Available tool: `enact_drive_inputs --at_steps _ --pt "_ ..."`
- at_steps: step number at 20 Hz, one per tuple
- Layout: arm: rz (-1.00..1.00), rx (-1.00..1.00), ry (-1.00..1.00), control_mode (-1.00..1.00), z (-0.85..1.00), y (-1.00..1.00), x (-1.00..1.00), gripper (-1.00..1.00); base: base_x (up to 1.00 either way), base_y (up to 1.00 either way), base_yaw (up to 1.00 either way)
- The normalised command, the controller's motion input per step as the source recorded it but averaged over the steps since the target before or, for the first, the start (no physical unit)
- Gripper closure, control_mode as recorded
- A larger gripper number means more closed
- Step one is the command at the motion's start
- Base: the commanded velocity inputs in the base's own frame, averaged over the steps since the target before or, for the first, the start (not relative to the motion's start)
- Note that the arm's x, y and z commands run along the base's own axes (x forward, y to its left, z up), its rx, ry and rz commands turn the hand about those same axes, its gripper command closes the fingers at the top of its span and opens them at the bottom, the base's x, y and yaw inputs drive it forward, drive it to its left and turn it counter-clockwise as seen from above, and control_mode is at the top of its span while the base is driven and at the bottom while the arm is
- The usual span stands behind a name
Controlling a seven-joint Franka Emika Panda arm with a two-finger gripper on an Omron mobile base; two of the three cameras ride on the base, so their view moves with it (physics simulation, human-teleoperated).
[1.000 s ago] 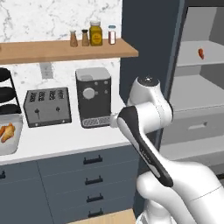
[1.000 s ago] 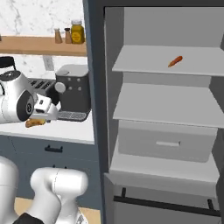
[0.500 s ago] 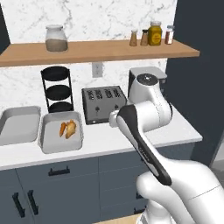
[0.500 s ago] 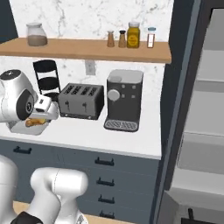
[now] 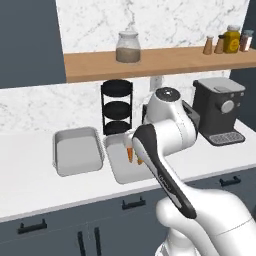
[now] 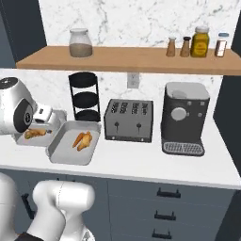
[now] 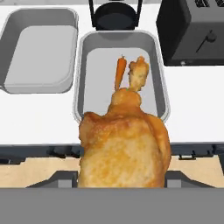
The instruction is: Place one carrot and one chicken drumstick in each tupperware on the nearby counter, to pack two identical lunches.
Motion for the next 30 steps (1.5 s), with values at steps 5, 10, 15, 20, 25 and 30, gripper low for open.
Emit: enact_drive_inputs --at_steps 5,10,15,20,25,30 --pt "0.00 0.00 0.00 1.00 0.00 0.00 0.00 1.00 0.59 1.00 -0.30" --pt "-0.13 0.04 0.00 -1.00 -0.76 0.78 0.71 1.00 0.03 0.20 -0.04" --pt "-0.12 0.10 0.00 -1.00 -0.99 0.53 1.00 1.00 0.00 0.00 0.00" --pt "-0.11 0.01 0.00 -1.00 -0.77 0.80 1.00 1.00 0.00 0.00 0.00" --pt "-0.12 -0.01 0.00 -1.00 -0.44 0.50 0.81 -1.00 0.00 0.00 0.00" --pt "-0.04 0.00 0.06 -1.00 0.22 0.00 0.21 -1.00 0.00 0.00 0.00"
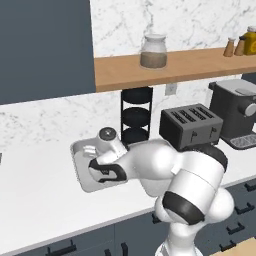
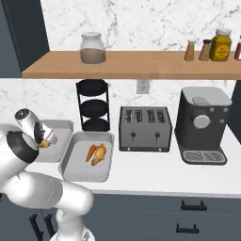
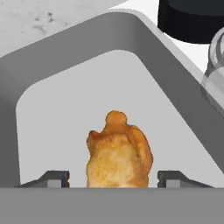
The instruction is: Place one carrot and one chicken drumstick in each tupperware on the nearby counter, to pack two identical lunches.
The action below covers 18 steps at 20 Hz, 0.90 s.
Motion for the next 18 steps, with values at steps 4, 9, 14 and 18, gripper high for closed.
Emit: enact_drive_inputs --at_steps 4,9,14,18 --pt "-0.05 0.00 0.19 -1.00 0.95 0.00 0.21 -1.00 0.00 0.00 0.00" --pt "-0.01 0.07 0.10 -1.00 1.00 -0.15 -0.63 -1.00 0.00 0.00 0.00" --pt "0.00 0.05 0.00 -1.00 0.71 -0.41 -1.00 -1.00 0.00 0.00 0.00" --pt "-0.02 0.00 0.00 -1.00 0.07 -0.45 -1.00 -1.00 0.00 0.00 0.00"
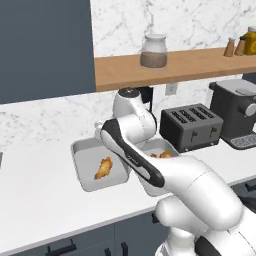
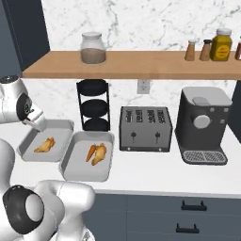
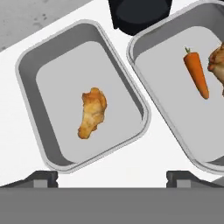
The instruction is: Place one carrot and one chicken drumstick in each tupperware on the nearby counter, to pack two identical lunches.
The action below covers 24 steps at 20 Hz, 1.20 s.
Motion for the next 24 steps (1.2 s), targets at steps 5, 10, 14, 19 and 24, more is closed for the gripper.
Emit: enact_drive_inputs --at_steps 5,10,14,19,24 --pt "0.00 0.00 0.00 1.00 0.00 0.00 0.00 -1.00 -1.00 -0.73 -0.18" --pt "0.00 0.00 0.00 1.00 0.00 0.00 0.00 -1.00 -1.00 -0.82 -0.27" --pt "0.00 0.00 0.00 1.00 0.00 0.00 0.00 -1.00 -0.86 -0.88 -0.51" --pt "0.00 0.00 0.00 1.00 0.00 0.00 0.00 -1.00 -0.02 -0.99 -0.76" --pt "0.00 0.00 0.00 1.00 0.00 0.00 0.00 -1.00 0.65 -1.00 -0.55"
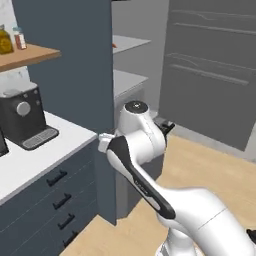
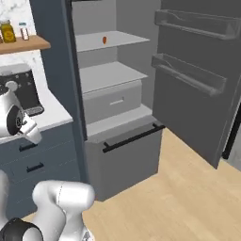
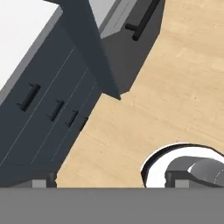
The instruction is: Place one carrot and one chicken drumstick in each tupperware on the nearby counter, to pack two identical lunches.
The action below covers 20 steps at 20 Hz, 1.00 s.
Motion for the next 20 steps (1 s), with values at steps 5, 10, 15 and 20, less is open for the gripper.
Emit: enact_drive_inputs --at_steps 5,10,15,20 --pt "0.00 0.00 0.00 1.00 0.00 0.00 0.00 -1.00 1.00 -0.78 0.02" --pt "0.00 0.00 0.00 1.00 0.00 0.00 0.00 -1.00 1.00 -0.92 0.23" --pt "0.00 0.00 0.00 1.00 0.00 0.00 0.00 -1.00 1.00 -0.75 0.24" --pt "0.00 0.00 0.00 1.00 0.00 0.00 0.00 -1.00 1.00 -0.44 0.28"
